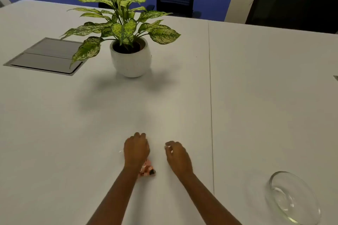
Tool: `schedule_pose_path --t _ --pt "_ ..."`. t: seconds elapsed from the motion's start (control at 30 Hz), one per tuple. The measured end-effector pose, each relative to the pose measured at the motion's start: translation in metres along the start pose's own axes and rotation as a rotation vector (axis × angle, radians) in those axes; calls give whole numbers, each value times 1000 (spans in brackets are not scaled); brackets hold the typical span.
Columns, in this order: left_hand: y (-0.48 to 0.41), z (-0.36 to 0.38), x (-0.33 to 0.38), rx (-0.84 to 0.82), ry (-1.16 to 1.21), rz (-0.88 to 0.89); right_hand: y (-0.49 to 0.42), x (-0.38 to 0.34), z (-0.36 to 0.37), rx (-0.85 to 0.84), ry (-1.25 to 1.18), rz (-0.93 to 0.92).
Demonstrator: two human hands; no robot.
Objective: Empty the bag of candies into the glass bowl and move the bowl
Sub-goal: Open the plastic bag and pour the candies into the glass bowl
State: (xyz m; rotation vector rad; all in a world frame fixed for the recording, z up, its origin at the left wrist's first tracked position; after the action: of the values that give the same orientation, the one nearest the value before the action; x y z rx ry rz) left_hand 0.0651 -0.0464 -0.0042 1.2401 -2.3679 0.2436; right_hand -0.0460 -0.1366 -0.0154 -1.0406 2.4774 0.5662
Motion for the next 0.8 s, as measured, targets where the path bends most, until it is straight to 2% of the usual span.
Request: schedule_pose_path --t 0.07,0.13,0.3,0.47,0.67,0.8 --pt "-2 -3 -20 -89 -46 -124 0 -7 16 -119 -63 10" --pt "-4 -2 -41 -169 42 -203 3 -16 26 -202 -69 8" --pt "-4 3 -56 -347 189 -303 3 -10 32 -239 -114 37" --pt "-8 -2 -23 -323 436 -268 -1 0 12 -185 -219 59" --pt "-3 -7 48 -238 557 -117 -2 26 -34 -41 -452 156" --pt "10 4 90 -191 678 -84 7 49 -61 21 -632 232"
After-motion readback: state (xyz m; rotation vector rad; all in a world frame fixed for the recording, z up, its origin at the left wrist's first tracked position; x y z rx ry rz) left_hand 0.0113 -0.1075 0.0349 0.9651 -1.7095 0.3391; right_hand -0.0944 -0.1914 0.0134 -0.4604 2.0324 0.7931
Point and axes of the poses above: each hand's wrist, its own y-axis away from the middle knuckle, its own z-axis out of the palm, x = y × z, the point moved 8 cm from there along -y, towards the middle knuckle, and after that the axes turned 15 degrees about y, right-handed, at the moved point
